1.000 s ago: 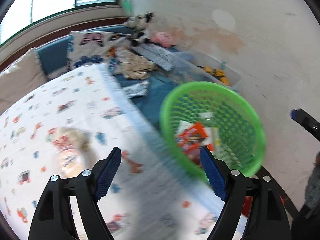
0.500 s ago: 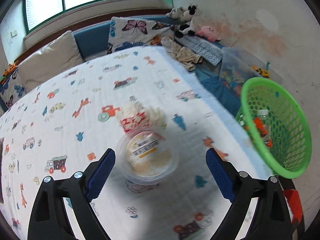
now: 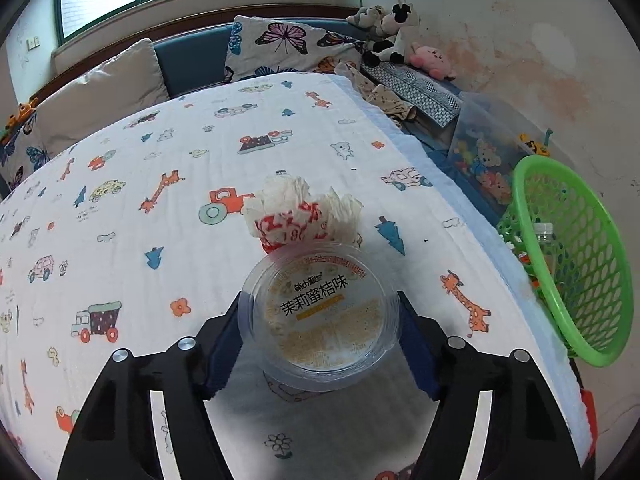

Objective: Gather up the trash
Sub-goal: 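Grasp crumpled red-and-white paper cup with right tool while left tool holds tub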

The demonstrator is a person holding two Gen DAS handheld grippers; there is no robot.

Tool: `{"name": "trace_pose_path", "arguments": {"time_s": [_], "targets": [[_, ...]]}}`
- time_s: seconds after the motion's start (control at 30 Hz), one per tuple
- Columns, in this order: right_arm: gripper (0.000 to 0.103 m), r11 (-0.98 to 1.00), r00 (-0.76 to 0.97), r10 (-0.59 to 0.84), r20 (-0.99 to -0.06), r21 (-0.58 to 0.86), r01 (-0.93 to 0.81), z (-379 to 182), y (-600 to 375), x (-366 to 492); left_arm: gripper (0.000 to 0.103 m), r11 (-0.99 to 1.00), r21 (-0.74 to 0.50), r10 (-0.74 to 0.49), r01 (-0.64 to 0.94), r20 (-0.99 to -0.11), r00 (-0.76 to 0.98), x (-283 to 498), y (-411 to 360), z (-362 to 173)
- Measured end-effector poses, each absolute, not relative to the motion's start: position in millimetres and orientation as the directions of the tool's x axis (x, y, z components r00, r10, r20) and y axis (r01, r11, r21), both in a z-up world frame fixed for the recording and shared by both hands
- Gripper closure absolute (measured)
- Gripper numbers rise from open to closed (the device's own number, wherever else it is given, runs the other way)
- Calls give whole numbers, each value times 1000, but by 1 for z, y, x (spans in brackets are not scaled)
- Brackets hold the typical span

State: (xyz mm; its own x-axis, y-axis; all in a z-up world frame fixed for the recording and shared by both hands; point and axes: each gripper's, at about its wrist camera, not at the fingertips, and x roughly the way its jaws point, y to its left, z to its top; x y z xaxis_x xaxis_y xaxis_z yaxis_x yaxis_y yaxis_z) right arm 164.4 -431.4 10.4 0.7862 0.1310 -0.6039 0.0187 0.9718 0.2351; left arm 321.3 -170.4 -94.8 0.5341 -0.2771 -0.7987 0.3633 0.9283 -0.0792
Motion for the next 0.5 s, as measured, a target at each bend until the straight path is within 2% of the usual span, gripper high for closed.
{"name": "trace_pose_path", "arguments": {"time_s": [0.5], "targets": [[29,966,748,225,-624,241,-89,-2,-383,208,36,942,-102,-281,319,-758,588,286,-107,-57]]}}
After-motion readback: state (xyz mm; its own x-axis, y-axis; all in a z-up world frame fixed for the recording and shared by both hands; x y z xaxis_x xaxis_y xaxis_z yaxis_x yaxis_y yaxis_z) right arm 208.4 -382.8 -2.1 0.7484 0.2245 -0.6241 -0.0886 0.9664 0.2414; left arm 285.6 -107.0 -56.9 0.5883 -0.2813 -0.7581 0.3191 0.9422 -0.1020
